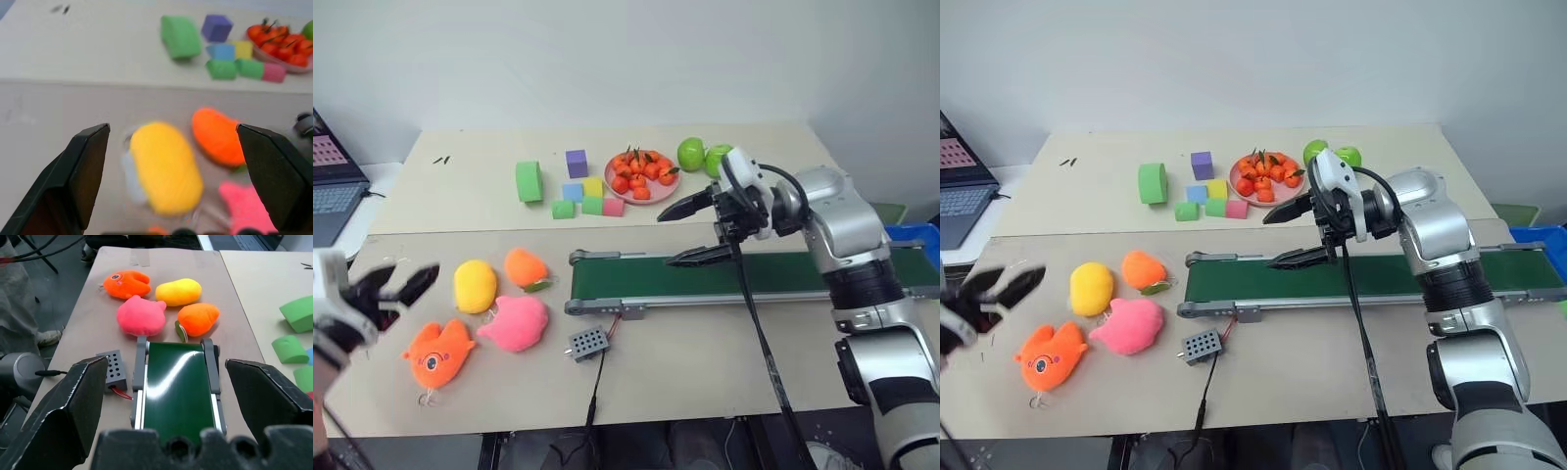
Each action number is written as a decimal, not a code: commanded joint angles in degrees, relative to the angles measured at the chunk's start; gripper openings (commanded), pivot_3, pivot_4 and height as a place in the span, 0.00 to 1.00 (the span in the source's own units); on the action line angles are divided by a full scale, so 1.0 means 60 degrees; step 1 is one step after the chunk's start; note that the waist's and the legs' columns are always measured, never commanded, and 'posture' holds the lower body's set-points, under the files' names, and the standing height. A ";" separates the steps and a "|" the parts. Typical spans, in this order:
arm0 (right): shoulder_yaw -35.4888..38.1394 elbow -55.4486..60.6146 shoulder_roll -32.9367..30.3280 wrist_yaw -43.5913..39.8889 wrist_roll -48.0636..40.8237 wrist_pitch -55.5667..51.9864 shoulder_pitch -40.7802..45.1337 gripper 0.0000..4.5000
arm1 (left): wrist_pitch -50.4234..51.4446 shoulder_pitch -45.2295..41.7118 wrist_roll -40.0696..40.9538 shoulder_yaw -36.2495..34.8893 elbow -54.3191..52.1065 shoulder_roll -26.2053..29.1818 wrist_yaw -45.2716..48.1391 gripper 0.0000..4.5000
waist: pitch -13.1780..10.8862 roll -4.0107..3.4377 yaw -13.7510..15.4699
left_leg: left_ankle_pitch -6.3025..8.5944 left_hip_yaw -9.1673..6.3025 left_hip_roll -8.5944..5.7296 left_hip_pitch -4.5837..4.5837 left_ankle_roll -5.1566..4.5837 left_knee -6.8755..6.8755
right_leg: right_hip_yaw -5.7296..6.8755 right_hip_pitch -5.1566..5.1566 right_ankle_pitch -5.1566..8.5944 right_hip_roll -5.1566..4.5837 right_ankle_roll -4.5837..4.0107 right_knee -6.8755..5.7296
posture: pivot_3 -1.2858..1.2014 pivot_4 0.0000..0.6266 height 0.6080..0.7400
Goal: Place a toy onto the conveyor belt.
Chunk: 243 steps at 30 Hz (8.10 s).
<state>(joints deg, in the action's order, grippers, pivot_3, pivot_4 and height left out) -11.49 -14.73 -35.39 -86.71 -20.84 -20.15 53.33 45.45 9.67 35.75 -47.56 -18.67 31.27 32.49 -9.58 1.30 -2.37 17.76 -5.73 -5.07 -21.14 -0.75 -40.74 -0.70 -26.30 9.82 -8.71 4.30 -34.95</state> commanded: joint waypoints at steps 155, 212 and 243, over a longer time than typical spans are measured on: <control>0.0805 0.2714 -0.1431 0.0898 -0.0392 -0.1232 -0.0963 1.00 | -0.2019 -0.5979 -0.1841 0.7974 0.1702 0.2958 0.3687 0.03 | 0.0021 -0.0016 0.0232 | 0.0024 0.0025 0.0009 0.0005 0.0023 0.0000 | 0.0012 -0.0005 -0.0010 0.0041 -0.0031 -0.0007 | 0.52 0.24 1.00; 0.2193 0.5698 -0.2416 0.3273 -0.1792 -0.2760 -0.3312 1.00 | -0.1968 -1.1749 -0.2876 0.9093 0.4079 -0.0323 0.6479 0.99 | 0.0012 -0.0002 0.0212 | 0.0043 0.0049 0.0004 -0.0014 -0.0023 -0.0088 | 0.0004 0.0018 -0.0028 0.0043 0.0002 -0.0019 | 0.52 0.24 1.00; 0.1545 0.3655 -0.1540 0.2314 -0.1610 -0.2507 -0.1320 1.00 | 0.0323 -0.7312 -0.0552 0.6509 -0.0130 0.1559 0.2970 0.99 | 0.0010 -0.0002 0.0277 | 0.0041 0.0050 0.0006 -0.0009 -0.0016 -0.0050 | -0.0009 0.0009 -0.0029 0.0042 -0.0001 -0.0006 | 0.52 0.24 1.00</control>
<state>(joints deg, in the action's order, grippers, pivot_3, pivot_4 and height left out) -2.54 7.11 -44.39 -72.40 -30.48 -36.46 44.03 46.66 -32.09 30.72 -6.86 -19.10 40.60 51.25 -9.52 1.29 -0.71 18.01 -5.43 -5.03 -21.19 -0.85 -41.05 -0.75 -26.24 9.64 -8.46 4.30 -34.99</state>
